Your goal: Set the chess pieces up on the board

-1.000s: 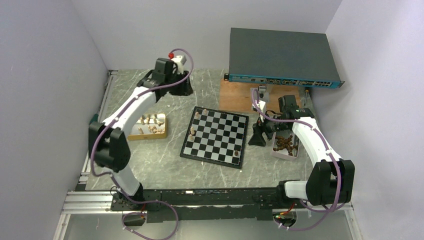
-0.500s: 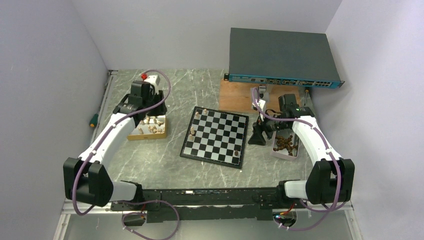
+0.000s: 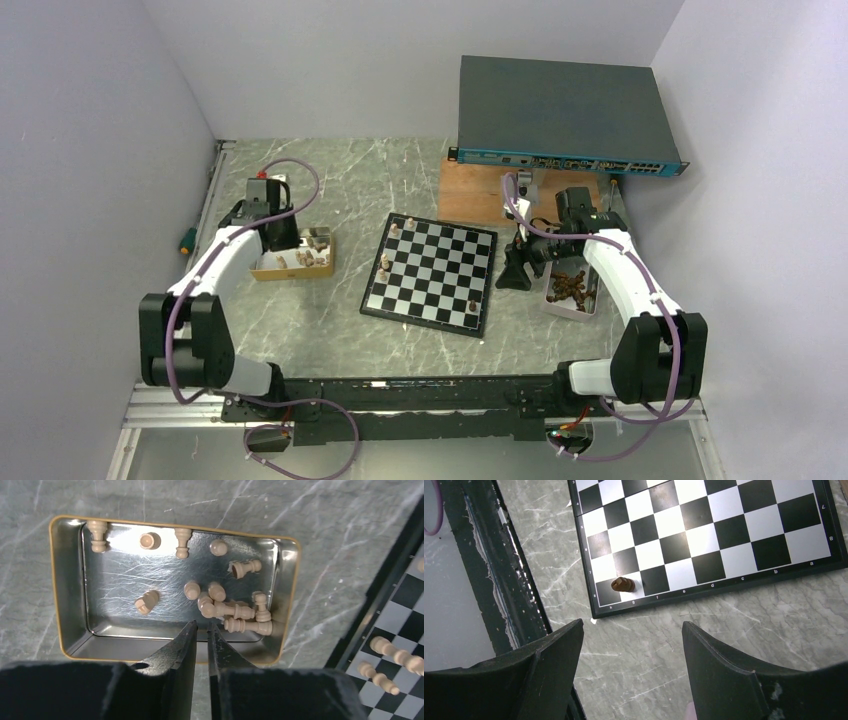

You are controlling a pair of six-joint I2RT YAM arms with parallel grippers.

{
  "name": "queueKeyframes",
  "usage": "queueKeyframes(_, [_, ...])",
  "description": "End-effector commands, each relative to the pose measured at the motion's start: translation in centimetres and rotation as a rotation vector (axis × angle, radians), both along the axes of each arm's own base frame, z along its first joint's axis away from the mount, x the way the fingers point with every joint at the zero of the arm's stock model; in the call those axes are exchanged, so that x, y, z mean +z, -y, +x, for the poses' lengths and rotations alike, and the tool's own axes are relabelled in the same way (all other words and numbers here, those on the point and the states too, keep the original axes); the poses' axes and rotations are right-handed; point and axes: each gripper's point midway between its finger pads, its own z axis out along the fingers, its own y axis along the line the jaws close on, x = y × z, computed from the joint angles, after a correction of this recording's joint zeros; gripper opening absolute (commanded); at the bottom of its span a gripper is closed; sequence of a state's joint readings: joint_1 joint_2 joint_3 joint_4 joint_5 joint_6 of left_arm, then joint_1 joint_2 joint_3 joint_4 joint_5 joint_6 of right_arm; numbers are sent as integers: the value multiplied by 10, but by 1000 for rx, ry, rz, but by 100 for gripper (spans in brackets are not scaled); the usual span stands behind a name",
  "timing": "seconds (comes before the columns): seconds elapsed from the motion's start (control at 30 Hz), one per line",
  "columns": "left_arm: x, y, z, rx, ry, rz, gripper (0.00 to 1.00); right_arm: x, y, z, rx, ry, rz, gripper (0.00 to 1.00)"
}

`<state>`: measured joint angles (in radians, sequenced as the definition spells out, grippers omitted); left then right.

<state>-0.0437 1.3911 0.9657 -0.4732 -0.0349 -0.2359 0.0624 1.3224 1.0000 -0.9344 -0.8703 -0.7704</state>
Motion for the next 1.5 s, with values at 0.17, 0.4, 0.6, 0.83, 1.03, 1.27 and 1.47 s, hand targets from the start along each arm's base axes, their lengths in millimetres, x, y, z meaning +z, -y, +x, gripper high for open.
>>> queueKeyframes(0.17, [-20, -6, 15, 85, -57, -24, 19, 15, -3, 8, 20, 55, 26, 75])
queueKeyframes(0.4, [-32, -12, 22, 119, -114, -3, 19, 14, -3, 8, 19, 50, 25, 75])
queueKeyframes(0.6, [-34, -15, 27, 133, -118, 4, 21, 13, -3, 9, 19, 46, 23, 75])
queueKeyframes(0.83, [-46, -17, 23, 155, -165, 11, 23, 12, -3, 9, 21, 43, 22, 75])
queueKeyframes(1.03, [-55, -18, 20, 165, -196, 17, 23, 13, -3, 10, 20, 42, 23, 75])
queueKeyframes(1.27, [-63, -17, 19, 163, -223, 13, 27, 13, -3, 10, 21, 40, 23, 75])
queueKeyframes(1.47, [-65, -17, 19, 161, -226, 12, 27, 13, -3, 10, 22, 41, 22, 75])
